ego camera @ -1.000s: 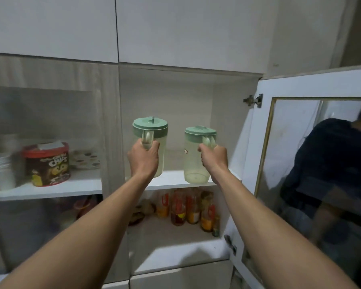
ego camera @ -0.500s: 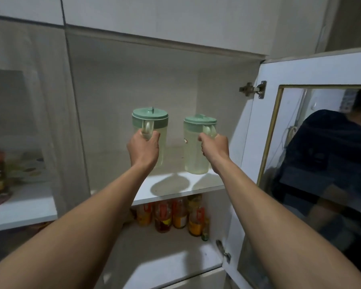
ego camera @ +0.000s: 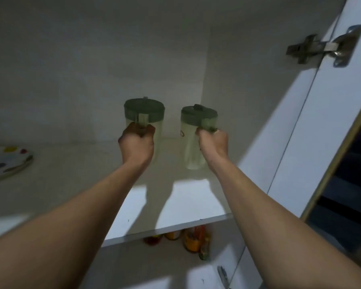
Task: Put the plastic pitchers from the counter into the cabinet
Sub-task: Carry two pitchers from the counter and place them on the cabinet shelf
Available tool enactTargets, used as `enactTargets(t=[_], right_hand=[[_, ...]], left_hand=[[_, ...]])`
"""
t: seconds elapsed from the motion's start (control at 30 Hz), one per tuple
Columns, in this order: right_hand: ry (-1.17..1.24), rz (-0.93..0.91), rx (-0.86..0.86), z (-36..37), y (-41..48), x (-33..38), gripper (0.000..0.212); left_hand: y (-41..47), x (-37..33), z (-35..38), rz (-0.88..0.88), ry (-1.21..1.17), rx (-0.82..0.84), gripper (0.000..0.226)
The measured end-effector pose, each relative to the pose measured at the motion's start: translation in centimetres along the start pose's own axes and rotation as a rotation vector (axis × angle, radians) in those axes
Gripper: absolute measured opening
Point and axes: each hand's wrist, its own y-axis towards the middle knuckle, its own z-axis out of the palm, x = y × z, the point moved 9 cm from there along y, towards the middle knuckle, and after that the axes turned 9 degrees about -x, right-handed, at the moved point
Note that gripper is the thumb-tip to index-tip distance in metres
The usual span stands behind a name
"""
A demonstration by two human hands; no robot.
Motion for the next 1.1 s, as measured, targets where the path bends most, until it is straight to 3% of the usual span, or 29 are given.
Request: enactTargets(t=[0.3, 0.47, 0.73, 0.97, 1.1], right_hand=[[0.0, 0.002, 0.063, 5.7, 10.4, -6.7, 0.016], [0.007, 0.023, 0.082, 8.5, 13.4, -9.1, 0.014], [0.005, 0.06, 0.133, 12.0, 17.2, -10.7, 0.011], [-0.064, 0.069, 0.184, 12.8, 18.9, -11.2, 0.017], [-0.153, 0.062, 0.228, 12.7, 19.3, -10.6, 0.028]], left_hand=[[4.8, 5.2, 10.5, 0.038, 0.016, 0.007, 0.042], [6.5, 8.6, 14.4, -0.02, 0.05, 0.01, 0.025], [9.0, 10.1, 18.2, -0.051, 0.048, -0.016, 0.02], [10.1, 10.3, 19.6, -0.073, 0.158, 0.037, 0.028], [10.3, 10.0, 20.2, -0.101, 0.251, 0.095, 0.047]])
